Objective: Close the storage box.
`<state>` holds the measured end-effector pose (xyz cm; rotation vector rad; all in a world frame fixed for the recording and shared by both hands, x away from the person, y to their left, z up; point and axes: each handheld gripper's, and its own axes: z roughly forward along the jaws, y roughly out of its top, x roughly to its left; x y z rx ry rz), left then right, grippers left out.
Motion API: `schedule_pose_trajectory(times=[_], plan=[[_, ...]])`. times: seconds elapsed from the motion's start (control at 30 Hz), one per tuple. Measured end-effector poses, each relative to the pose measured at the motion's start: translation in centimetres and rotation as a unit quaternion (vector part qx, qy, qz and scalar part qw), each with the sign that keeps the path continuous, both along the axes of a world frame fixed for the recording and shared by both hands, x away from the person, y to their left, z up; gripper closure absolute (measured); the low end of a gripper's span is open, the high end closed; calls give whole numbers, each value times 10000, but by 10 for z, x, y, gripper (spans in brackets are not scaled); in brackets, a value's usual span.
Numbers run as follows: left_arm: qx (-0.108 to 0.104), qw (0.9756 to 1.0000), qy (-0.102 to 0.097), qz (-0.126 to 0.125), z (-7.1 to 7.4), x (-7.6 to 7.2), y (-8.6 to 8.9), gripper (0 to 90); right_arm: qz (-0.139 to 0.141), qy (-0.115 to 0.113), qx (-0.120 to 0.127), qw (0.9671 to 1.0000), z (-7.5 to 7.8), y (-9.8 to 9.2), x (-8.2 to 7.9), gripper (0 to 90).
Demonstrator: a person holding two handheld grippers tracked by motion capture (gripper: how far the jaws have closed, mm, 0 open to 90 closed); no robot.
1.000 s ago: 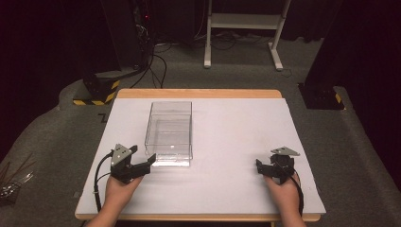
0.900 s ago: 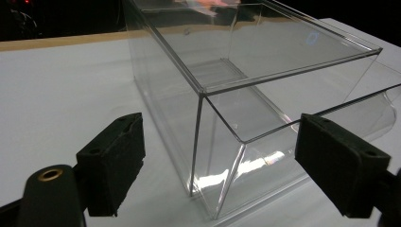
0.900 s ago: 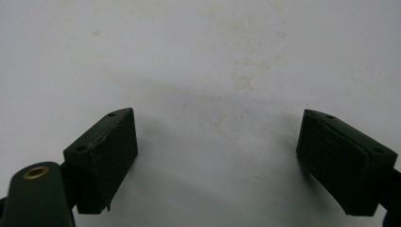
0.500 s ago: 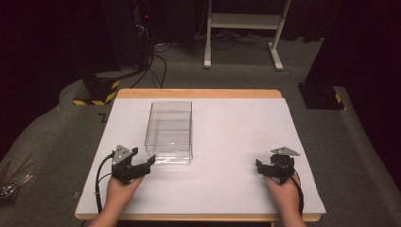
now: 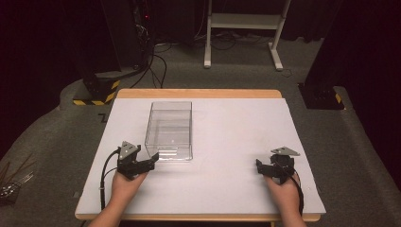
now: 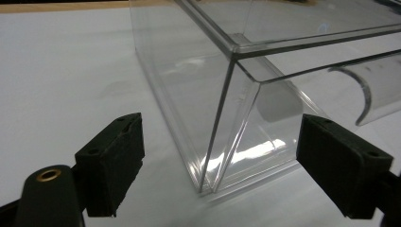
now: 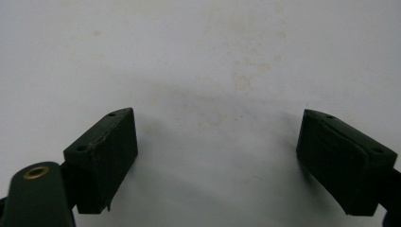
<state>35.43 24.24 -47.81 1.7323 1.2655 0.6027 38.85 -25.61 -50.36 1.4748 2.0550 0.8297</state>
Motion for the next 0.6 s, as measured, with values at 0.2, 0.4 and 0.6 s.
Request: schedule_pose_trajectory(times=[0.2,0.4,0.6], plan=[[-6,10000,37,15,-3,6,-1,160,1,0,1,10000,0,0,0,133],[-51,10000,31,62,-5,12,-2,159,0,0,0,10000,0,0,0,133],[-92,9999,19,134,-7,16,-1,165,-1,0,-1,10000,0,0,0,133]])
